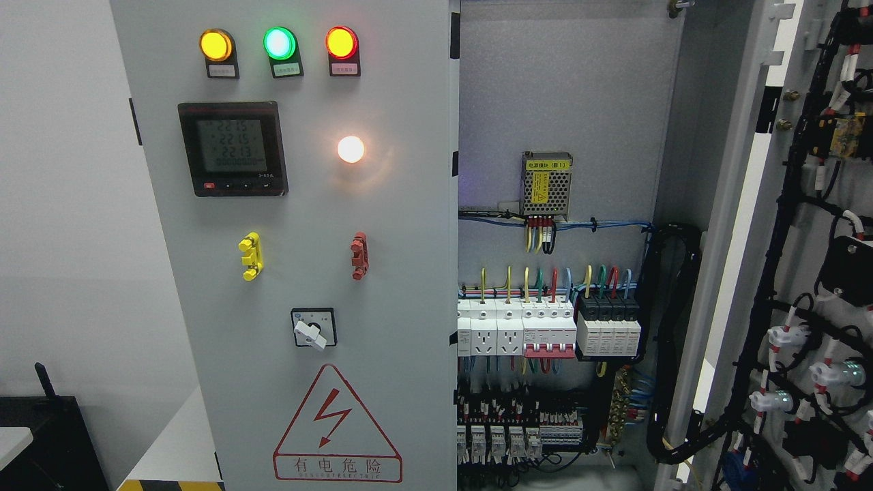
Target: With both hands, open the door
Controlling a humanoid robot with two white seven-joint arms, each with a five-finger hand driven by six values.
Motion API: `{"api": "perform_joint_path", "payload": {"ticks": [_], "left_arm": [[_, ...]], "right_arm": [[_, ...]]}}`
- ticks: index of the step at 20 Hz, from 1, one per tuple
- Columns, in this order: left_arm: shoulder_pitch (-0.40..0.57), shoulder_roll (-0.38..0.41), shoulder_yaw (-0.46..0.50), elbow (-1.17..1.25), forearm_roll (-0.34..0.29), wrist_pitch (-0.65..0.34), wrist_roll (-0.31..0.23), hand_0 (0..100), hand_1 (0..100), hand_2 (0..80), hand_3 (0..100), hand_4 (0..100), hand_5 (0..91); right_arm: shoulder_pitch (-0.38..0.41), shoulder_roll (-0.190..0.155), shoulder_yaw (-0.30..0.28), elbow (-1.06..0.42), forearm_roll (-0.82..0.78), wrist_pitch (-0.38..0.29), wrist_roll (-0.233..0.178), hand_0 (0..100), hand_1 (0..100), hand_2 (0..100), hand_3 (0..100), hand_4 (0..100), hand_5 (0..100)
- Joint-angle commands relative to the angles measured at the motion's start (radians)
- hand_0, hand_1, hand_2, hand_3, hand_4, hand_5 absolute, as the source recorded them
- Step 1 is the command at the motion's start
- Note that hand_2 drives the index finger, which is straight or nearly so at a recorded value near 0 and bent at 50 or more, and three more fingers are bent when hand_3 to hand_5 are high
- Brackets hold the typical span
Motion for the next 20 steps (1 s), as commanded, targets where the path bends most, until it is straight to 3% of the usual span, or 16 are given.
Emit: {"api": "perform_joint_path", "payload": {"ticks": [1, 9, 15, 20], "left_arm": [[-0.15, -0.335, 0.077, 0.754, -0.107, -0.133, -0.001, 0, 0, 0.0, 0, 0, 0.0], [-0.199, -0.507, 0.097, 0.966, -0.197, -0.178, 0.009, 0, 0, 0.0, 0, 0, 0.0], [-0.199, -0.553, 0.238, 1.004, -0.262, -0.179, 0.155, 0, 0, 0.0, 0, 0, 0.0], [-0.199, -0.579, 0.287, 1.02, -0.328, -0.176, 0.161, 0, 0, 0.0, 0, 0, 0.0]], "right_arm": [[-0.001, -0.001, -0.003, -0.013, 0.0, 0.0, 0.001, 38, 0, 0, 0, 0, 0], [0.001, -0.001, 0.003, -0.002, 0.002, 0.0, 0.001, 38, 0, 0, 0, 0, 0], [0.005, -0.001, 0.003, -0.002, 0.002, 0.0, 0.001, 38, 0, 0, 0, 0, 0], [0.008, -0.005, 0.01, -0.04, 0.005, 0.0, -0.001, 38, 0, 0, 0, 0, 0]]}}
